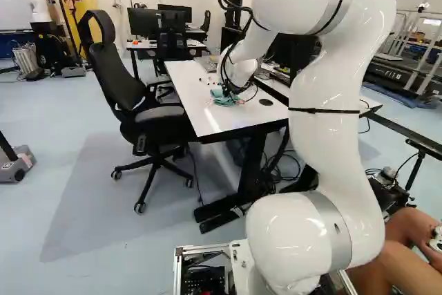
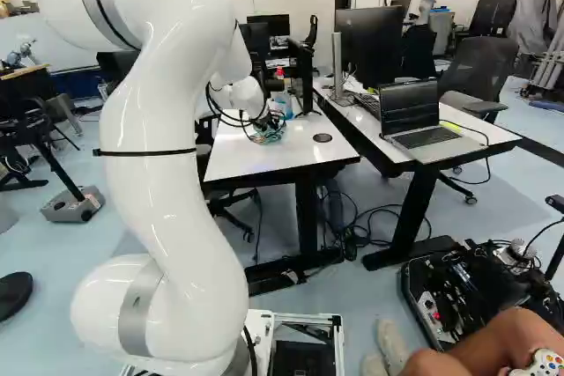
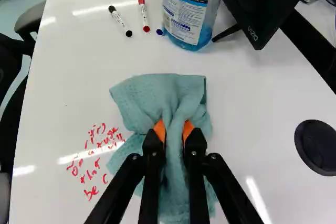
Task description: Clean the table with the green towel
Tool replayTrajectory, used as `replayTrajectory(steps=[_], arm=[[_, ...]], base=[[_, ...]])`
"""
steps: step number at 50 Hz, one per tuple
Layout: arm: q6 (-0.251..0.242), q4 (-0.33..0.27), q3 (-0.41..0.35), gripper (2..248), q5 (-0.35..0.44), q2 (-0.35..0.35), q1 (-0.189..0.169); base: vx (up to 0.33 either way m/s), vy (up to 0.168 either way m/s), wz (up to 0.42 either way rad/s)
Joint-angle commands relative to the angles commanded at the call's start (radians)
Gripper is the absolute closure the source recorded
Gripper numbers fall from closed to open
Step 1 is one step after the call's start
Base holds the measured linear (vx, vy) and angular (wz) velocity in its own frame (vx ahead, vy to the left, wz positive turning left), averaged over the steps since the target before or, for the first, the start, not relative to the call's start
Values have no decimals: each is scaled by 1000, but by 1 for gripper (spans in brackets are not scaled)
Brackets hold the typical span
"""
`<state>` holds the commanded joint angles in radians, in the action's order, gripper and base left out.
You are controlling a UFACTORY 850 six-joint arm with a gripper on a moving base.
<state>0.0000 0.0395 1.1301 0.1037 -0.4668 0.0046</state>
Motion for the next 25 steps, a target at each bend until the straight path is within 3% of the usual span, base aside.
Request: replayTrajectory(steps=[12,25], arm=[[0,0,6,195,0,-5,3],[0,0,47,195,0,-36,31]], base=[[0,0,0],[0,0,0]])
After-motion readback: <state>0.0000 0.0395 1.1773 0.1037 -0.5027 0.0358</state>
